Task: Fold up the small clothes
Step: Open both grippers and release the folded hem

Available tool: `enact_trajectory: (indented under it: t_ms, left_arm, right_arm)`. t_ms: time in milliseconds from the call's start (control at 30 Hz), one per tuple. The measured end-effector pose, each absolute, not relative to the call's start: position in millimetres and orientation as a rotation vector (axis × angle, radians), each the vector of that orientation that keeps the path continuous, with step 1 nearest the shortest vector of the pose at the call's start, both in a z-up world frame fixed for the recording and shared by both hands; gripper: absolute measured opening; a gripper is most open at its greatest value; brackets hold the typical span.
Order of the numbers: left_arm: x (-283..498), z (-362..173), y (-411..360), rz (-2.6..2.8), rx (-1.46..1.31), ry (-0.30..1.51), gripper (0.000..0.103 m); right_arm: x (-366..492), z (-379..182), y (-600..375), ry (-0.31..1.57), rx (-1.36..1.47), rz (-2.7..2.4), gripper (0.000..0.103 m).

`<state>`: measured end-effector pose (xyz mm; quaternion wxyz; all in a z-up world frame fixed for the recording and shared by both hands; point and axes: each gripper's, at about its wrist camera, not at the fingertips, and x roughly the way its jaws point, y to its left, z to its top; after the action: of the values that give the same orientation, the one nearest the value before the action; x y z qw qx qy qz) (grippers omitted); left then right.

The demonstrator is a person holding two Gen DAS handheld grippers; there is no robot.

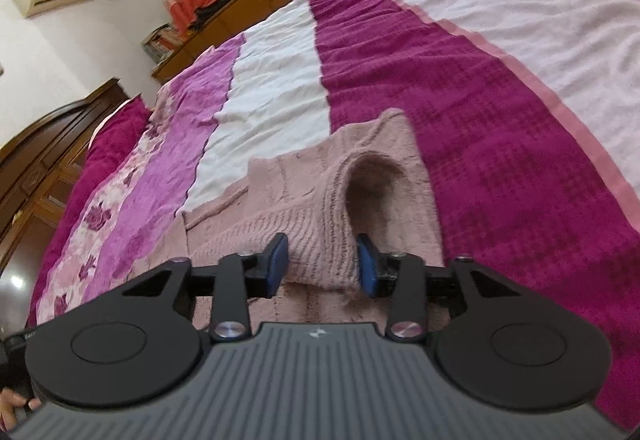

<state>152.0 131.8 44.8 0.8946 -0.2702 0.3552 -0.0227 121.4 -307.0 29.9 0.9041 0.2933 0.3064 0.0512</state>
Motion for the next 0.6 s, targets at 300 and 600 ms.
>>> enact_trajectory:
  t_ms: [300, 600]
  left_arm:
    - [138.5, 53.8, 145.0, 0.047, -0.507, 0.74, 0.018]
    - [126.4, 87.3, 103.0, 0.04, -0.249, 0.665, 0.039]
  right_arm:
    - [125.8, 42.6, -302.0, 0.616, 0.562, 0.158, 0.016]
    - [119.3, 36.6, -304.2, 0.623, 0.59, 0.152, 0.016]
